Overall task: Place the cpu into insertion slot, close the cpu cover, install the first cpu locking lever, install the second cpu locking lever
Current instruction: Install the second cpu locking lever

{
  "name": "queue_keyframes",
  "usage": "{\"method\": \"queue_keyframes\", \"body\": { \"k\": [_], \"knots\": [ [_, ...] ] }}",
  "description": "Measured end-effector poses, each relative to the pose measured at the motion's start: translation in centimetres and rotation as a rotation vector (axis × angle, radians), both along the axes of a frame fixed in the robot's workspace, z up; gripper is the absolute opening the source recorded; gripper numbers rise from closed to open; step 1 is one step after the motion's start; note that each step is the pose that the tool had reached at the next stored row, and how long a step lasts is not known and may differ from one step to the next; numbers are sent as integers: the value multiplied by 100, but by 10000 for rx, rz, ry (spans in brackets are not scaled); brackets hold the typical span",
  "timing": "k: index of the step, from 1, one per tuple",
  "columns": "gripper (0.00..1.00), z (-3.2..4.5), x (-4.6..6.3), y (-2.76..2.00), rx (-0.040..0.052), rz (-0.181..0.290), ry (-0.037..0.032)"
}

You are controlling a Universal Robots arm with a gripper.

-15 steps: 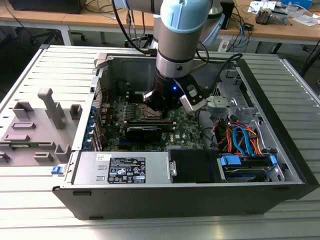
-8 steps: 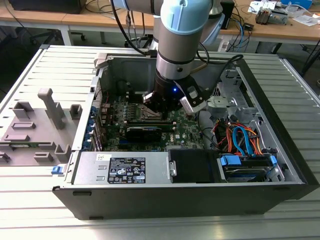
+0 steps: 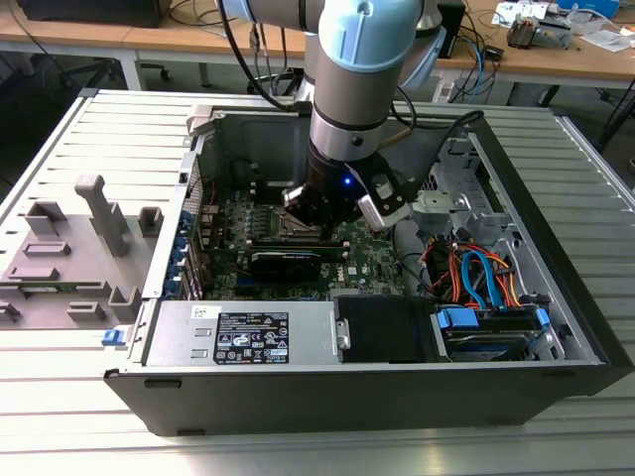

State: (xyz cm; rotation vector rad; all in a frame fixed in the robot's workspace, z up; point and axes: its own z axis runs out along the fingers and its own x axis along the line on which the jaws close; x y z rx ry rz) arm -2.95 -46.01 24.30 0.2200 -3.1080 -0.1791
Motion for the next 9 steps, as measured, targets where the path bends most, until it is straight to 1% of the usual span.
{"method": "queue_keyframes", "body": {
  "k": [9],
  "knots": [
    [11,0,0,-48,0,0,0]
  ]
}}
